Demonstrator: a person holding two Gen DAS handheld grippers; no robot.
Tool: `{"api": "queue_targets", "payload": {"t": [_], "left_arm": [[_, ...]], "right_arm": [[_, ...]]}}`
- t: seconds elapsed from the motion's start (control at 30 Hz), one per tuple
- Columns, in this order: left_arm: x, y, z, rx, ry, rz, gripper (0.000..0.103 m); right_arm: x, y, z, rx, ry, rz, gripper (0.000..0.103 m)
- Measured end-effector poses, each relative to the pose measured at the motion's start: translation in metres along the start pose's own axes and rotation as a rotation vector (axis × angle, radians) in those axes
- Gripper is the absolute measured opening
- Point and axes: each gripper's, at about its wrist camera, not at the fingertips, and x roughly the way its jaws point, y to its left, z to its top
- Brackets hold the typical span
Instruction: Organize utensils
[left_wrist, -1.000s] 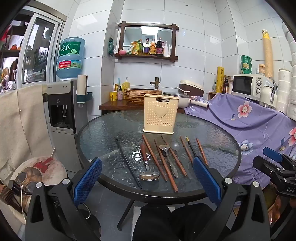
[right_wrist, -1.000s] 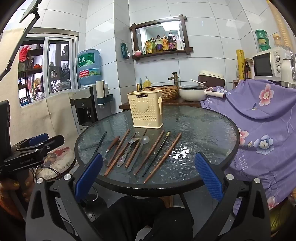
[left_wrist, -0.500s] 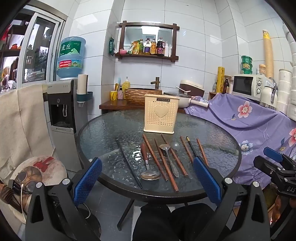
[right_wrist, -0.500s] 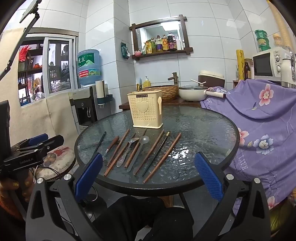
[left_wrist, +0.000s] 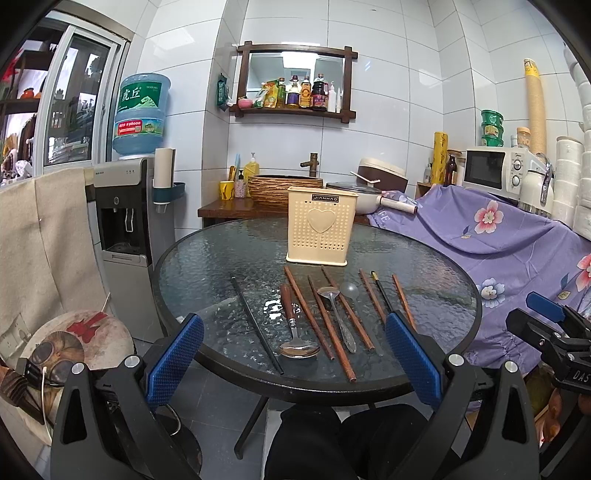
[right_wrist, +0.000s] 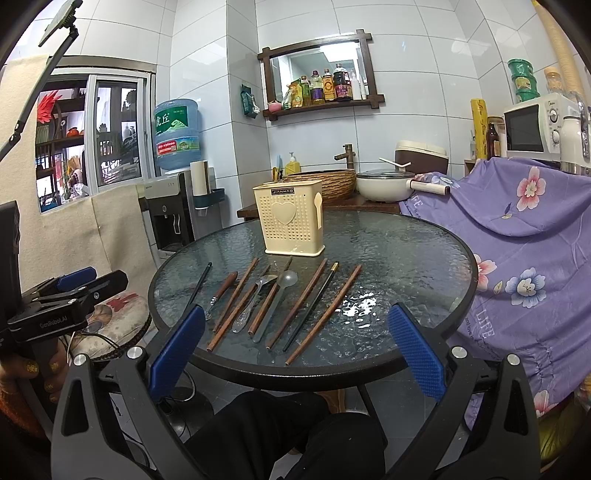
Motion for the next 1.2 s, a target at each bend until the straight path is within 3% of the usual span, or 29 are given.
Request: {"api": "queue_targets", "payload": {"t": [1.2], "left_arm": [[0.0007, -0.0008, -0.0024, 0.006, 0.002, 0.003, 0.097]], "right_arm": [[0.0009, -0.0007, -0.0005, 0.002, 0.002, 0.0, 0.098]]}}
